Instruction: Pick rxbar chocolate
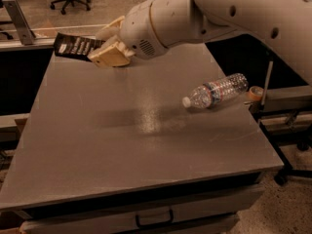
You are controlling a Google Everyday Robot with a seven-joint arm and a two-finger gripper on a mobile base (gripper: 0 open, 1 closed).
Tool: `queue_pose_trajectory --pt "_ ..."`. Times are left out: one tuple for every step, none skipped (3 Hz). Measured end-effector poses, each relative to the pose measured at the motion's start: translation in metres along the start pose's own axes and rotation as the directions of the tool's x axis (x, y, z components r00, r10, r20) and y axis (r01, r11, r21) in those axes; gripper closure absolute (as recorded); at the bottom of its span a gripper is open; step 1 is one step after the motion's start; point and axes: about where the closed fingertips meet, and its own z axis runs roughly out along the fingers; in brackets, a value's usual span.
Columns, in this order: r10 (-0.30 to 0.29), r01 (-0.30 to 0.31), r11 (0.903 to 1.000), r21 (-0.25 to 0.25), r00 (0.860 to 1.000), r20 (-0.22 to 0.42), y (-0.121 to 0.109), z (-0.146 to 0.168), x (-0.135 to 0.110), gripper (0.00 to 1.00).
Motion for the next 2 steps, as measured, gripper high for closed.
queue_pose_trajectory --pt "-0.009 0.007 0.9995 0.032 0.999 0.040 -0.028 -0.049 0.011 1.00" --pt "-0.020 0.019 0.9987 0.048 0.999 0.030 -0.053 -0.091 0.029 1.00"
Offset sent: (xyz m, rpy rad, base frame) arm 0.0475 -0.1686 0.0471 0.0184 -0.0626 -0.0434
